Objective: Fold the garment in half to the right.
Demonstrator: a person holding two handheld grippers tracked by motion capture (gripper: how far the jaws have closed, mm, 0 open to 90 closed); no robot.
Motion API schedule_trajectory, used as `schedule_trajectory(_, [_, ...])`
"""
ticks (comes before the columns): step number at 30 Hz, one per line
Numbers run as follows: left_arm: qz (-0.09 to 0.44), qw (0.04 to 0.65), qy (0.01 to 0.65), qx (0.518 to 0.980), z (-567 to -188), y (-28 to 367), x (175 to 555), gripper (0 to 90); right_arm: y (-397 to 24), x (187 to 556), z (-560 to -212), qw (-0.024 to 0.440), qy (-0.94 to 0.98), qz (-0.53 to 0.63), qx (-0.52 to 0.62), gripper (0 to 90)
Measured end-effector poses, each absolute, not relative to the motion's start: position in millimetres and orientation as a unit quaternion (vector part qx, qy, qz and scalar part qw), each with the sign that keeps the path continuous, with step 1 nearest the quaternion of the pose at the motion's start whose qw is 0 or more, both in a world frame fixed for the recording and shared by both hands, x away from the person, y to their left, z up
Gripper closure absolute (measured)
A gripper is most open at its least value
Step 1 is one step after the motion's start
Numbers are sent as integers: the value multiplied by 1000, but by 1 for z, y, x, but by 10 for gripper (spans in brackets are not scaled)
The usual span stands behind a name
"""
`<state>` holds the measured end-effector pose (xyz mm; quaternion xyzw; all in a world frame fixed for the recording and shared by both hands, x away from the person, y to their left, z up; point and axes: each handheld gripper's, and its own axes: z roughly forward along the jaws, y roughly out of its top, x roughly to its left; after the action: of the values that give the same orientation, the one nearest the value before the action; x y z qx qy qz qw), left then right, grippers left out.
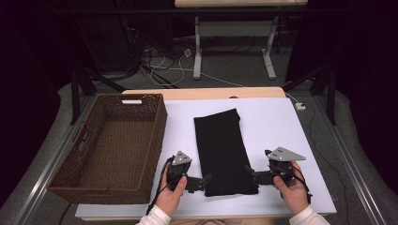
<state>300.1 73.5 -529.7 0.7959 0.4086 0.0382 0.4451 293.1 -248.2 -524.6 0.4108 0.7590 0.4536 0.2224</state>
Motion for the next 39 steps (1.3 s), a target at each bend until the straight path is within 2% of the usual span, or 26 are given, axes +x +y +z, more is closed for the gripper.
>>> schedule_trajectory(6, [38,442,411,796,-527,64,311,3,-250,294,-525,223,756,455,414,26])
schedule_trajectory(10, [18,444,419,792,-524,59,319,3,-251,294,-525,220,758,452,415,31])
schedule_trajectory(22, [49,448,424,785,-507,45,343,3,-252,295,-526,218,758,450,418,36])
schedule_trajectory(31, [43,452,431,779,-500,40,364,3,-253,296,-527,215,760,449,418,39])
schedule_trajectory(39, [67,448,437,777,-496,41,378,3,-253,297,-528,215,759,451,418,43])
